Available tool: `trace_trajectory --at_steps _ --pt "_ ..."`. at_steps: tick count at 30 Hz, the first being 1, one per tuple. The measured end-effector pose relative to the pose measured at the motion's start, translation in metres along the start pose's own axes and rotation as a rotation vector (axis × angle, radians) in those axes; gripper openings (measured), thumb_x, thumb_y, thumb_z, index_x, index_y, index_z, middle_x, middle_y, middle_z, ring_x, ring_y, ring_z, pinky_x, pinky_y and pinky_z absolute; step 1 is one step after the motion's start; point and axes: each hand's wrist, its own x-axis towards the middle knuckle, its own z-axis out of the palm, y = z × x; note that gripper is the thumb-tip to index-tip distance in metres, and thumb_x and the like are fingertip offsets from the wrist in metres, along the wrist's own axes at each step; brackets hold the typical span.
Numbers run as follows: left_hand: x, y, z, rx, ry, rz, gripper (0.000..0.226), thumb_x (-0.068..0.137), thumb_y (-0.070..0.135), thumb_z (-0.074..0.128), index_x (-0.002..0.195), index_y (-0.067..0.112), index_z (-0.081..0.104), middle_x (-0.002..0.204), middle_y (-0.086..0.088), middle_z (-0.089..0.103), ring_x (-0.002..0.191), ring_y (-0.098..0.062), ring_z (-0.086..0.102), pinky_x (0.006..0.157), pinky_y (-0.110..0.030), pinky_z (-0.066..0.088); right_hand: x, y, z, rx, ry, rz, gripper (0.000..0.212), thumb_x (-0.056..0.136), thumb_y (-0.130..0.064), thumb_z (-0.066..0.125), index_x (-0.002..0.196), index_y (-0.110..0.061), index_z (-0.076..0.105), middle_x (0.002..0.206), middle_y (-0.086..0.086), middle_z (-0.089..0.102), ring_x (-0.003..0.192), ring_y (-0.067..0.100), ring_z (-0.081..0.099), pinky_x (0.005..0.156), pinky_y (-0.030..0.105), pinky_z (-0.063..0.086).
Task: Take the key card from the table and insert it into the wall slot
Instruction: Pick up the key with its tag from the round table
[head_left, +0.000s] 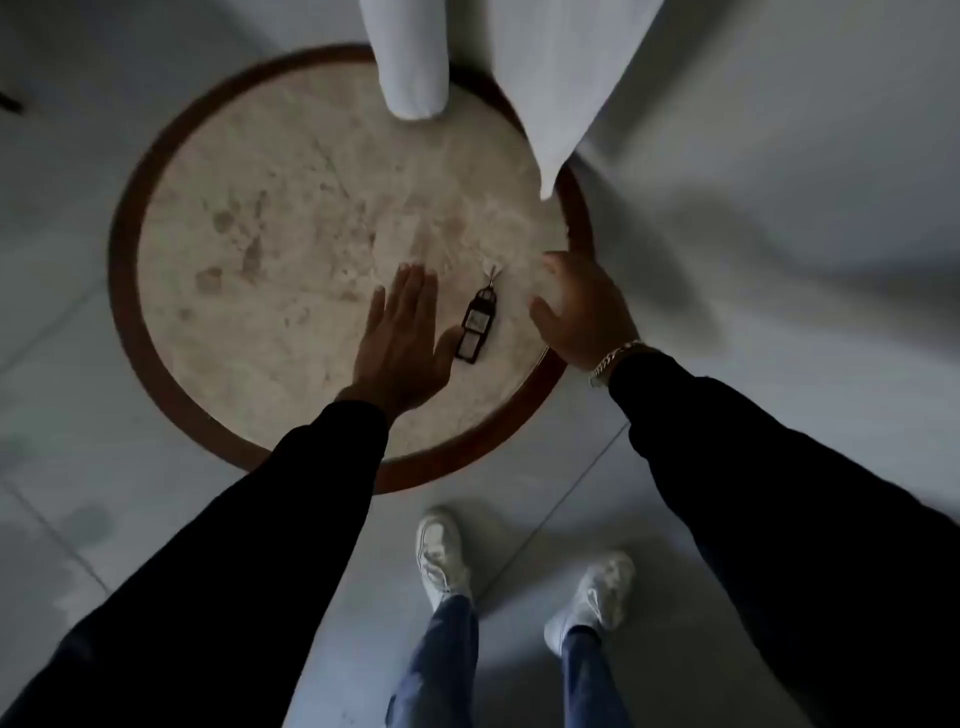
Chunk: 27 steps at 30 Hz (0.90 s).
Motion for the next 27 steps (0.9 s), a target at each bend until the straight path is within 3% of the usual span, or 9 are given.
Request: trace_trajectory --at_steps 4,12,19,22,24,27 --pt "0.0 -0.01 0.037 0.035 0.008 -0.152 0.069 0.103 0.044 0.033 0.157 0.003 0.015 0.169 -0.017 0.008 0.158 -0.031 0.003 0.128 -0.059 0.004 0.009 0.005 0.04 0.065 -0.012 0.044 0.035 0.085 -0.026 0.066 0.111 -0.004 0.062 0.105 0.017 0.067 0.097 0.031 0.063 0.085 0.036 0.049" --pt "0.003 -0.018 0.066 0.14 0.111 -0.191 0.073 0.1 0.05 0.021 0.158 0.009 0.005 0.17 -0.014 0.004 0.158 -0.028 0.001 0.128 -0.059 0.005 0.03 -0.008 0.085 0.127 0.06 0.173 0.059 0.068 -0.055 0.076 0.102 -0.01 0.058 0.098 0.011 0.065 0.09 0.027 0.062 0.073 0.038 0.054" --pt "0.004 -0.02 0.068 0.174 0.125 -0.189 0.075 0.1 0.052 0.022 0.158 0.009 0.004 0.17 -0.014 0.005 0.158 -0.029 0.001 0.128 -0.06 0.007 0.032 0.007 0.07 0.156 -0.046 0.146 0.046 0.073 -0.028 0.078 0.115 -0.012 0.066 0.1 0.014 0.068 0.093 0.024 0.064 0.082 0.031 0.053" --pt "0.004 -0.02 0.069 0.175 0.136 -0.19 0.075 0.1 0.052 0.022 0.158 0.009 0.004 0.17 -0.014 0.006 0.158 -0.029 0.002 0.128 -0.059 0.007 0.029 0.014 0.06 0.291 -0.014 0.191 0.029 0.08 -0.017 0.072 0.107 -0.008 0.072 0.097 0.013 0.075 0.085 0.015 0.067 0.08 0.027 0.056" --pt "0.004 -0.019 0.068 0.179 0.125 -0.195 0.075 0.1 0.052 0.021 0.158 0.009 0.003 0.17 -0.014 0.005 0.158 -0.029 0.001 0.128 -0.061 0.007 0.032 0.014 0.056 0.346 0.009 0.22 0.018 0.084 -0.014 0.068 0.099 -0.006 0.074 0.091 0.013 0.077 0.079 0.018 0.071 0.078 0.031 0.06" --pt "0.004 -0.01 0.071 0.167 0.117 -0.234 0.077 0.1 0.054 0.02 0.158 0.007 0.002 0.17 -0.016 0.002 0.158 -0.032 -0.001 0.127 -0.062 0.005 0.038 0.009 0.056 0.318 -0.003 0.183 0.02 0.079 -0.022 0.075 0.091 -0.006 0.075 0.081 0.009 0.075 0.07 0.014 0.068 0.071 0.028 0.059"
